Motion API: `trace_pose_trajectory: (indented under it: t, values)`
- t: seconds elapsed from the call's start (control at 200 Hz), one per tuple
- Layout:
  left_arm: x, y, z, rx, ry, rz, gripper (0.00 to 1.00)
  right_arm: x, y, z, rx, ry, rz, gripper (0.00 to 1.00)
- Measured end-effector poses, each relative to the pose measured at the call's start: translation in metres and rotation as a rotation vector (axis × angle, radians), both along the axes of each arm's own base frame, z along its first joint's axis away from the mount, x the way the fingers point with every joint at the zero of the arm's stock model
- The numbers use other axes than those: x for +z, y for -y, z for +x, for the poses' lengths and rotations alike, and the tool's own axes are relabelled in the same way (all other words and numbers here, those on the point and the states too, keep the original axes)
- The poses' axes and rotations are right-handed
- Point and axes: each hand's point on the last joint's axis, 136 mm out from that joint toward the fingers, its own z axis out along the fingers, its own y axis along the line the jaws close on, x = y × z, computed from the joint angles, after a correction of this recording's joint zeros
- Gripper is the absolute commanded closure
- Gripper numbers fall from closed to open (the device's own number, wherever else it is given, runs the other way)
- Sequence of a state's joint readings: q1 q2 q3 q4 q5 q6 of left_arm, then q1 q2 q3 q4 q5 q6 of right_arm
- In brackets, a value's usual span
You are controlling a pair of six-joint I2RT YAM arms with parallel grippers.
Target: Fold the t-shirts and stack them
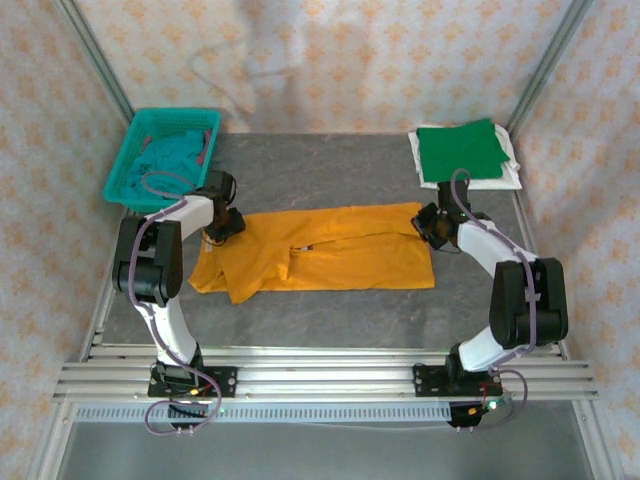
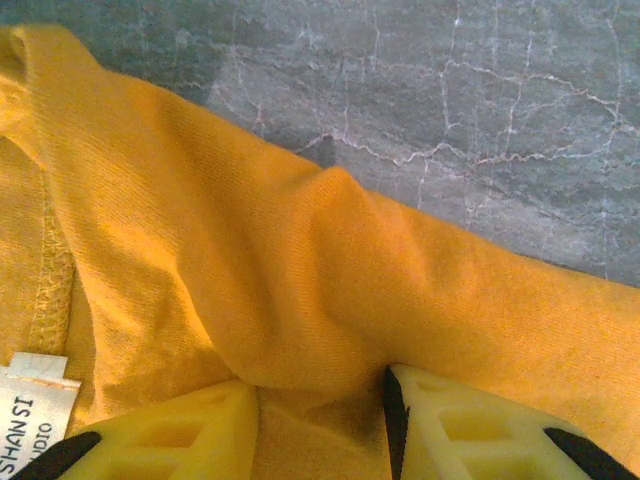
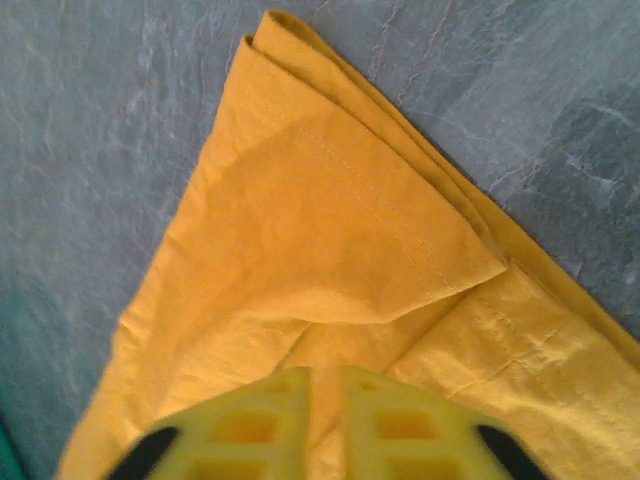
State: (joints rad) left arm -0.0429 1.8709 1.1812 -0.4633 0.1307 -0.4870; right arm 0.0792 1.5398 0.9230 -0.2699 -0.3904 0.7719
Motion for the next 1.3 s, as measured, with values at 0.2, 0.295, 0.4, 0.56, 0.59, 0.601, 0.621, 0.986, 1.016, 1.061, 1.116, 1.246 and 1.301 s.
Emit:
trace_pose_trajectory:
  t: [0.2,0.295,0.4,0.56,0.59,0.601,0.621,0.986,1.016,1.061,1.116,1.246,1.301]
  values:
    - [0.000,0.000,0.000,-0.007,-0.001,0.003,0.61,-0.018,-0.037,0.003,0.094,-0.041,0.020,0.74]
    - [0.000,0.000,0.000,-0.012,-0.001,0.004,0.61,-0.027,-0.055,0.004,0.125,-0.063,0.033,0.71]
    - [0.000,0.000,0.000,-0.017,-0.001,0.006,0.61,-0.026,-0.076,0.011,0.149,-0.052,0.061,0.69]
    - [0.000,0.000,0.000,-0.017,-0.001,0.005,0.61,-0.022,-0.103,0.027,0.167,-0.023,0.097,0.66]
    - [0.000,0.000,0.000,-0.017,-0.001,0.005,0.61,-0.022,-0.106,0.028,0.167,-0.021,0.102,0.65]
    - [0.000,0.000,0.000,-0.017,-0.001,0.004,0.61,-0.023,-0.108,0.028,0.166,-0.021,0.106,0.65]
    - [0.000,0.000,0.000,-0.017,-0.001,0.004,0.61,-0.023,-0.109,0.029,0.168,-0.020,0.107,0.65]
    - [-0.001,0.002,-0.001,-0.020,-0.002,-0.005,0.61,-0.036,-0.120,0.030,0.124,-0.043,0.151,0.61]
    - [-0.001,0.002,-0.001,-0.020,-0.002,-0.005,0.61,-0.037,-0.120,0.029,0.122,-0.045,0.151,0.61]
    - [-0.001,0.002,-0.001,-0.020,-0.001,-0.006,0.61,-0.037,-0.121,0.029,0.120,-0.046,0.153,0.61]
    - [-0.001,0.002,-0.001,-0.020,-0.001,-0.006,0.61,-0.037,-0.122,0.029,0.115,-0.045,0.159,0.61]
    - [-0.001,0.002,-0.001,-0.021,-0.001,-0.007,0.61,-0.038,-0.127,0.027,0.116,-0.046,0.167,0.61]
    - [-0.001,0.002,-0.001,-0.021,-0.001,-0.008,0.61,-0.038,-0.130,0.025,0.120,-0.049,0.170,0.61]
